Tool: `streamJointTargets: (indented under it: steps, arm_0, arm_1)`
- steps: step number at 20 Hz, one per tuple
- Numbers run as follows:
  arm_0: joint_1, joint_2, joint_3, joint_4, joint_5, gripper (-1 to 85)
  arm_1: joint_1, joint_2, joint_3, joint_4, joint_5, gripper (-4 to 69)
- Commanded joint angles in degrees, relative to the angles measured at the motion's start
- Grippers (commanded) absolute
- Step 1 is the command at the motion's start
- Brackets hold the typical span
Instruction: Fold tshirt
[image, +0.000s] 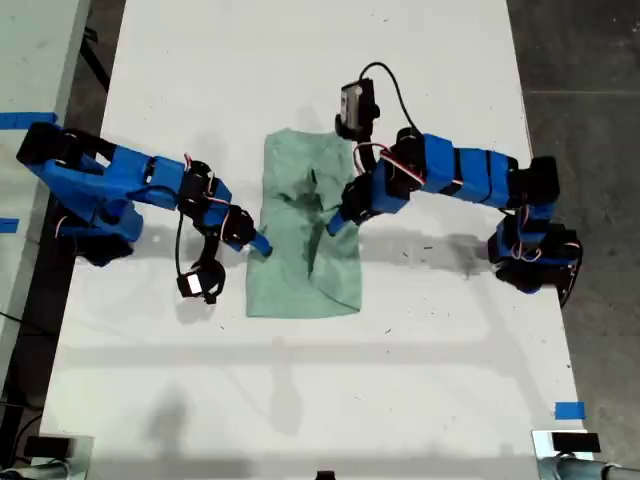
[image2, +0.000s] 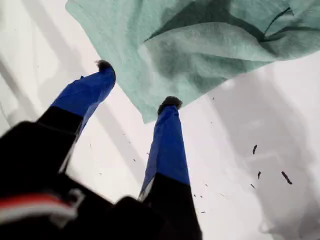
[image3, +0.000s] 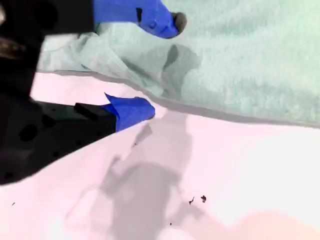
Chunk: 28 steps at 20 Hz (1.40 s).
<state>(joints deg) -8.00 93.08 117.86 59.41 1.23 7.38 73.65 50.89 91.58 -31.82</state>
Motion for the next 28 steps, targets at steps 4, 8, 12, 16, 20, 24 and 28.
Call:
streamJointTargets:
  steps: [4,8,12,16,20,24,28]
  arm_0:
    - [0.97,-8.70,-4.83,-6.77,-0.79,10.7]
    - [0.53,-8.96,-5.10,-2.90,-5.63,0.1]
    - [-1.67,-3.16,-2.90,6.94,-6.33,0.1]
    - [-3.08,5.62,-2.55,14.68,-7.38,0.1]
    - [-2.81,3.69,-8.00,15.56,-5.89,0.1]
    - [-2.11,-11.16,-26.81,16.88,-1.85,0.1]
    - [-1.49,-31.99,-50.54,20.92,2.11,0.1]
  arm_1:
    - [-1.67,6.86,-0.35,1.32,0.44,21.6]
    - [-2.20,6.94,1.41,1.41,0.79,21.2]
    - [-2.29,6.94,2.29,1.41,0.70,20.9]
    - [-2.20,7.82,3.08,1.58,0.70,20.8]
    - [-2.02,8.35,4.31,1.32,0.79,20.8]
    - [-2.02,8.35,4.66,1.32,1.14,20.8]
    - [-2.29,8.35,4.83,1.23,1.67,20.8]
